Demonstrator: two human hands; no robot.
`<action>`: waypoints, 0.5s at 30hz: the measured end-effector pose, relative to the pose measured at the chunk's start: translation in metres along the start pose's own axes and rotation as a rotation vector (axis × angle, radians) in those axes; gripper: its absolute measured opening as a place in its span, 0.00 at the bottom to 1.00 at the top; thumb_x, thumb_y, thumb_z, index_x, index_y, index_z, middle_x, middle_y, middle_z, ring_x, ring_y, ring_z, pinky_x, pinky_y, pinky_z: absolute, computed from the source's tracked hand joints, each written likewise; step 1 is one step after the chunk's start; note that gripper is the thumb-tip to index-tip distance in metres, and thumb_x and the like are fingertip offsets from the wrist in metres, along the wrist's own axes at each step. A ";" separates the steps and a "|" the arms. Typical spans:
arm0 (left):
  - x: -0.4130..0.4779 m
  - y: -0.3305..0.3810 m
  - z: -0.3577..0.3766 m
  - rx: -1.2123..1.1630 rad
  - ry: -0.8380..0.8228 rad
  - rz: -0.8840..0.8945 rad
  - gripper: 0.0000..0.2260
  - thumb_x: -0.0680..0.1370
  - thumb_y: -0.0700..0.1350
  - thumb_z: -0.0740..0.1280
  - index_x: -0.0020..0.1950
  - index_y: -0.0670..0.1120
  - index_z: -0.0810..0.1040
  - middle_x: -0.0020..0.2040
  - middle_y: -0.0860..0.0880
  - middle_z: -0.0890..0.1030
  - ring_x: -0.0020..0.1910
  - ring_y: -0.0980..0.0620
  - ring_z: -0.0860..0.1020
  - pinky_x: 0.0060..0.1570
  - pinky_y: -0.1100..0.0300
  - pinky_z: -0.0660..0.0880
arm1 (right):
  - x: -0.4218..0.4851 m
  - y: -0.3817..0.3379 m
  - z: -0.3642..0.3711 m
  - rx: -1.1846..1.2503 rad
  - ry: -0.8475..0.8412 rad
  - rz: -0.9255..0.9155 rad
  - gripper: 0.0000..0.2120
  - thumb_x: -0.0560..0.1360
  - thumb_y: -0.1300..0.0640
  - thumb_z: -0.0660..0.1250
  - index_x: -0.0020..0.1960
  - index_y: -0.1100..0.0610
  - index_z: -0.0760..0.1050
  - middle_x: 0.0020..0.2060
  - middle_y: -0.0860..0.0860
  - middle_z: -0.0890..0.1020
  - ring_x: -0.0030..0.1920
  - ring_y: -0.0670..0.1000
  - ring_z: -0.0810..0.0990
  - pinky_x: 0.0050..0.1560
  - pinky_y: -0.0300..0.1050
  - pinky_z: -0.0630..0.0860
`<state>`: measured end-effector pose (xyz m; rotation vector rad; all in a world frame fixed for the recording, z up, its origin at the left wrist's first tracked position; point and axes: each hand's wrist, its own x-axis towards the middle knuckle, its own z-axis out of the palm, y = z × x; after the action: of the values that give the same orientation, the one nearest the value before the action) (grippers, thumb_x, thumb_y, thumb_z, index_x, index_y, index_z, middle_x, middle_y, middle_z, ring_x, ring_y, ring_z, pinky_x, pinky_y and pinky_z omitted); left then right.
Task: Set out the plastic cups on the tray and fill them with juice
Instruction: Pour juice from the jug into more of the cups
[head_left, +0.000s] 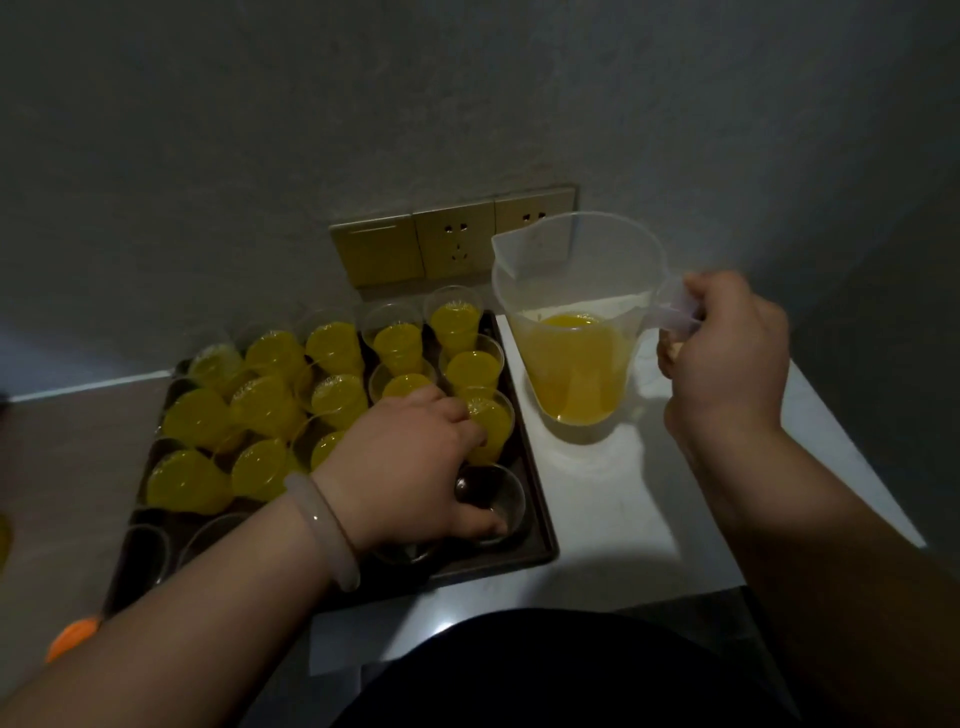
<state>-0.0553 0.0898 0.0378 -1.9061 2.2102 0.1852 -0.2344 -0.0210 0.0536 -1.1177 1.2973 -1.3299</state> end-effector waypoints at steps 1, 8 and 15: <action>0.000 0.002 0.002 0.003 -0.006 0.000 0.32 0.67 0.74 0.61 0.63 0.55 0.72 0.57 0.55 0.73 0.57 0.54 0.67 0.51 0.59 0.68 | -0.001 0.000 0.000 0.011 0.005 0.003 0.16 0.69 0.51 0.60 0.24 0.54 0.72 0.20 0.46 0.69 0.29 0.50 0.68 0.31 0.44 0.64; 0.002 0.004 0.007 0.074 -0.062 0.037 0.32 0.66 0.74 0.62 0.61 0.55 0.72 0.55 0.55 0.73 0.55 0.53 0.67 0.45 0.59 0.64 | -0.002 0.000 0.001 0.013 -0.004 0.019 0.16 0.67 0.49 0.59 0.22 0.50 0.73 0.20 0.46 0.69 0.28 0.50 0.67 0.32 0.44 0.64; 0.000 0.008 0.010 0.061 -0.058 0.063 0.36 0.65 0.75 0.61 0.66 0.56 0.69 0.58 0.54 0.72 0.57 0.52 0.67 0.49 0.57 0.65 | 0.000 0.003 -0.002 -0.010 -0.022 0.011 0.16 0.66 0.48 0.59 0.22 0.51 0.72 0.22 0.48 0.68 0.30 0.54 0.67 0.35 0.49 0.64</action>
<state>-0.0629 0.0934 0.0278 -1.7784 2.2131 0.1792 -0.2363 -0.0208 0.0501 -1.1277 1.2939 -1.3008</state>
